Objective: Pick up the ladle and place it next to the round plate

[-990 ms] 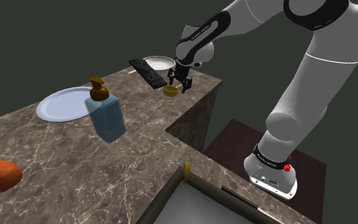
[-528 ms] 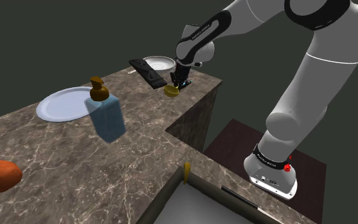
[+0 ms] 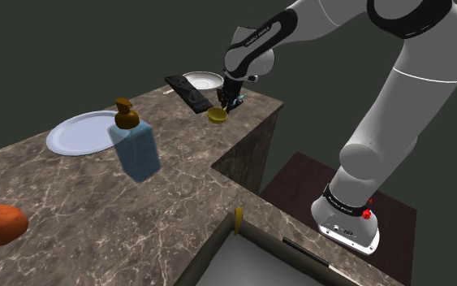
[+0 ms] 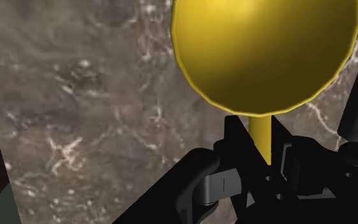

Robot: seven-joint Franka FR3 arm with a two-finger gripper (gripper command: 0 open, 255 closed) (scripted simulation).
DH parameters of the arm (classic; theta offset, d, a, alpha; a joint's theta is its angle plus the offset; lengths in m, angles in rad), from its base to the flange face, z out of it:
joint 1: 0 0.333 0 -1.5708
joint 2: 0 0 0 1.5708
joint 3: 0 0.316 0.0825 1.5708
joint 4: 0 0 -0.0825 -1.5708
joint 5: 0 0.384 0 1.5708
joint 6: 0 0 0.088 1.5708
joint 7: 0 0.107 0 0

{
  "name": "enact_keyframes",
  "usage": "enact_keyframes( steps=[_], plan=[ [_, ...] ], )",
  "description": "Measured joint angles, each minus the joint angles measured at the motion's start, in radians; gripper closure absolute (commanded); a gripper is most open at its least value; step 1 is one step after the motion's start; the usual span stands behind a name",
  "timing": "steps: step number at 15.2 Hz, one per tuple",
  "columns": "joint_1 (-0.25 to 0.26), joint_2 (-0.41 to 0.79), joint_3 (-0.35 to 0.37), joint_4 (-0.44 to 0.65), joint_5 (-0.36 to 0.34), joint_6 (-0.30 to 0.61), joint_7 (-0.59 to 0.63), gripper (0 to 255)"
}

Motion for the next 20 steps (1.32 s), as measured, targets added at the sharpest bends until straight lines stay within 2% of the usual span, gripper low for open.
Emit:
enact_keyframes(
  steps=[20],
  plan=[
    [-0.006,-0.134,-0.006,0.128,-0.010,-0.261,0.026,255]
  ],
)
